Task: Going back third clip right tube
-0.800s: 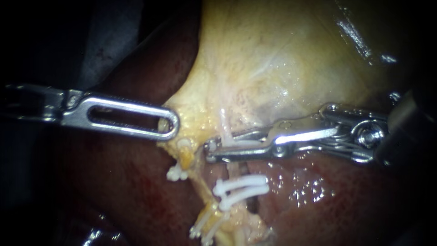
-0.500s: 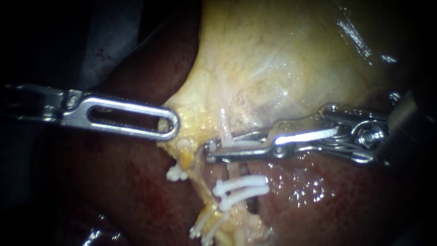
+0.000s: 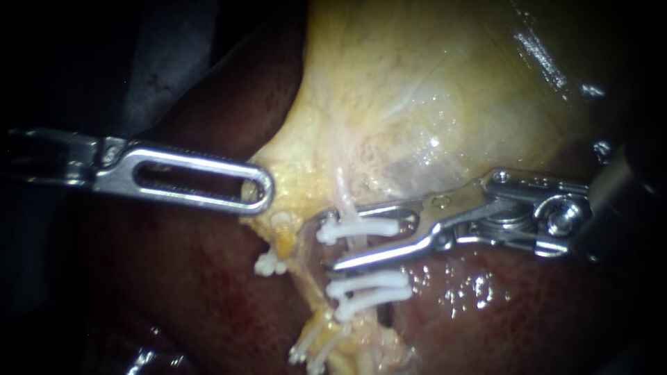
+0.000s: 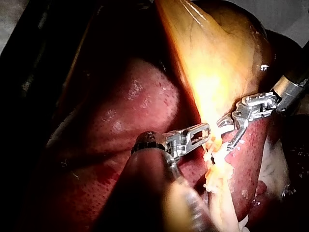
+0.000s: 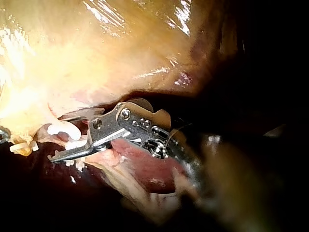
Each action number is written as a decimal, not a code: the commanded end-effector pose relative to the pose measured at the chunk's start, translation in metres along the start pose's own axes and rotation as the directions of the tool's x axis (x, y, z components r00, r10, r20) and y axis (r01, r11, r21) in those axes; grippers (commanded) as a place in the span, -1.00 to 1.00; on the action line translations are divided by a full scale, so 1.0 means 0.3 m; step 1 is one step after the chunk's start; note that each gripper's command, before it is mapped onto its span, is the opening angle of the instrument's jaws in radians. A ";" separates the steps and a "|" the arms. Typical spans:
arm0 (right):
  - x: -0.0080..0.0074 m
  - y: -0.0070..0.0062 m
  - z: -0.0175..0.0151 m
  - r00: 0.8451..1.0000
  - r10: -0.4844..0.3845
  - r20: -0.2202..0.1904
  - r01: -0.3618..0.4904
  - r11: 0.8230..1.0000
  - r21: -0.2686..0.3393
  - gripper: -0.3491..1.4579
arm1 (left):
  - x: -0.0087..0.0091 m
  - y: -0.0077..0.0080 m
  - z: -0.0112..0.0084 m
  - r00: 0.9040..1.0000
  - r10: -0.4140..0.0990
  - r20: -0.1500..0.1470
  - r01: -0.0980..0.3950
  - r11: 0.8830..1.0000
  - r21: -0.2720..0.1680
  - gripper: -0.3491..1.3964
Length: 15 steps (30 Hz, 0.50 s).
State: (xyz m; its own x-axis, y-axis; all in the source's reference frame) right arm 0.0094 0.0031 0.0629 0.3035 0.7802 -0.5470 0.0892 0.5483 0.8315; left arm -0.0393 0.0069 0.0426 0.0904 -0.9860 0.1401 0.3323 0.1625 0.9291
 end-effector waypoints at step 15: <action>-0.0003 0.0012 0.000 0.992 -0.126 0.004 0.126 0.992 -0.005 0.02 | 0.0000 0.0000 0.0000 1.000 0.000 0.000 0.000 1.000 0.000 -1.00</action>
State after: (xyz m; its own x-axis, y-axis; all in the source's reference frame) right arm 0.0093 0.0032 0.0634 0.2935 0.7016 -0.6493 0.1226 0.6460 0.7534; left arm -0.0393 0.0069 0.0426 0.0904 -0.9860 0.1399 0.3324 0.1623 0.9291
